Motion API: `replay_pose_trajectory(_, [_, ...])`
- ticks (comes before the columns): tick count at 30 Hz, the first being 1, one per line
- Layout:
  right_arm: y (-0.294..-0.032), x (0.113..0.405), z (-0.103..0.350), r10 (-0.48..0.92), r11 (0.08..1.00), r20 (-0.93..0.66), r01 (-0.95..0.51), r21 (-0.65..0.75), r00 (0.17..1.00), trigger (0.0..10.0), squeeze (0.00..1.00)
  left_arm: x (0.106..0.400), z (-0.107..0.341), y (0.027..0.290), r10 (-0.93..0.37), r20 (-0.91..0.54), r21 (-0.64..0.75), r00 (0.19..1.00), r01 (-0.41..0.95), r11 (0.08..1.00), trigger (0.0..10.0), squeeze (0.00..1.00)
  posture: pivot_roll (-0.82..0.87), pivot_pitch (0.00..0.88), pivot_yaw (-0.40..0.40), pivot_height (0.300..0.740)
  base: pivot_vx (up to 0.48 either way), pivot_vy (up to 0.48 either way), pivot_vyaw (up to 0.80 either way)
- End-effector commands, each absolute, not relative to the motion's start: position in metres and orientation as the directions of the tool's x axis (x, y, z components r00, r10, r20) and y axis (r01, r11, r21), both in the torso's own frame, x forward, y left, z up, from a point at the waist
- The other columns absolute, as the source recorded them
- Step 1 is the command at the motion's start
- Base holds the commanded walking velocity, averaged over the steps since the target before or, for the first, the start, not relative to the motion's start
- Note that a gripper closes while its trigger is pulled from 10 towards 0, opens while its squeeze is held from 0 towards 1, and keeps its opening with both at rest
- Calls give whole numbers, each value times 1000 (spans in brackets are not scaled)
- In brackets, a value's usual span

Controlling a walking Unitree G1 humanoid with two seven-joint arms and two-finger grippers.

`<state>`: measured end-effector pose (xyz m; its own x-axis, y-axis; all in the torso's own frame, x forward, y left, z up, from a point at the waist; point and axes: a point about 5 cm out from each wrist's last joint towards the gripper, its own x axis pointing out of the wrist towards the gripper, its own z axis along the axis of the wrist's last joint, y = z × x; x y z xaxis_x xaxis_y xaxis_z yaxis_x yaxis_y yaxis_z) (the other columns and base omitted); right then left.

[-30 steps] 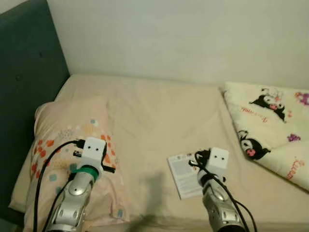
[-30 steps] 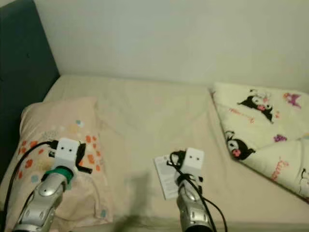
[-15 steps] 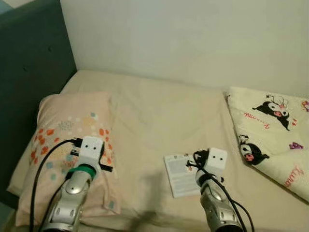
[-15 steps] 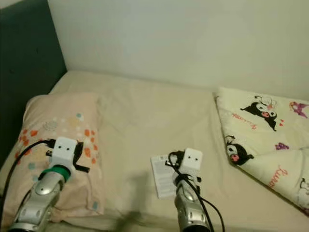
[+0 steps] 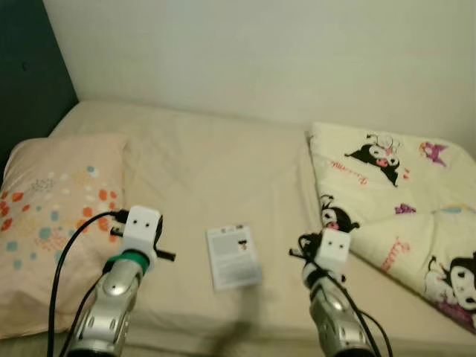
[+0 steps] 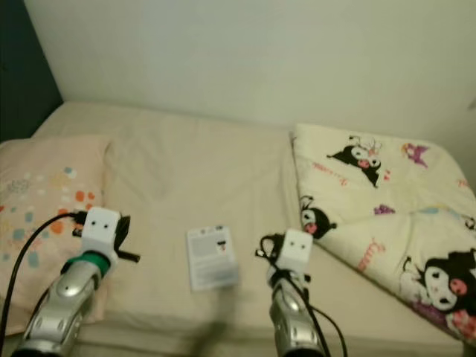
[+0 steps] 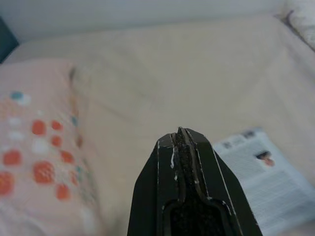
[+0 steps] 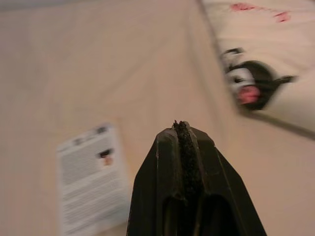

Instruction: Clean up the room

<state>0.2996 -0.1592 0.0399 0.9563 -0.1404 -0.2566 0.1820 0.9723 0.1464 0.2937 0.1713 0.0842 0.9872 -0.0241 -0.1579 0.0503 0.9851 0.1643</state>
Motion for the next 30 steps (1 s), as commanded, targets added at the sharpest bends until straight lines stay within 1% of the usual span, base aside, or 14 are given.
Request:
replay_pose_trajectory(1, [-161, 298, 38, -152, 969, -268, 197, 149, 951, 10000, 0, 293, 82, 172, -26, -170, 160, 985, 54, 986, 10000, 0, 149, 0, -21, 740, 0, -398, 0])
replay_pose_trajectory(4, [-161, 298, 38, -150, 970, -268, 195, 148, 952, 10000, 0, 292, 82, 173, -18, -167, 154, 986, 44, 987, 10000, 0, 149, 0, -21, 740, 0, -290, 0])
replay_pose_trajectory(6, [-162, 298, 37, -151, 969, -270, 196, 148, 951, 10000, 0, 293, 84, 174, -8, -167, 131, 986, 31, 991, 10000, 0, 149, 0, -21, 740, 0, 0, 0])
replay_pose_trajectory(13, [-162, 297, 37, -151, 969, -274, 197, 148, 950, 10000, 0, 293, 86, 173, -22, -169, 110, 985, 41, 993, 10000, 0, 149, 0, -21, 740, 0, 480, 0])
replay_pose_trajectory(19, [-162, 297, 36, -152, 969, -278, 199, 148, 948, 10000, 0, 293, 85, 175, -15, -174, 123, 985, 37, 992, 10000, 0, 155, 0, -20, 740, 0, 480, 0])
replay_pose_trajectory(30, [-158, 295, 33, -161, 962, -293, 216, 165, 942, 10000, 0, 292, 86, 183, -8, -183, 199, 983, 45, 979, 10000, 0, 172, 0, -9, 740, 0, 0, 0])
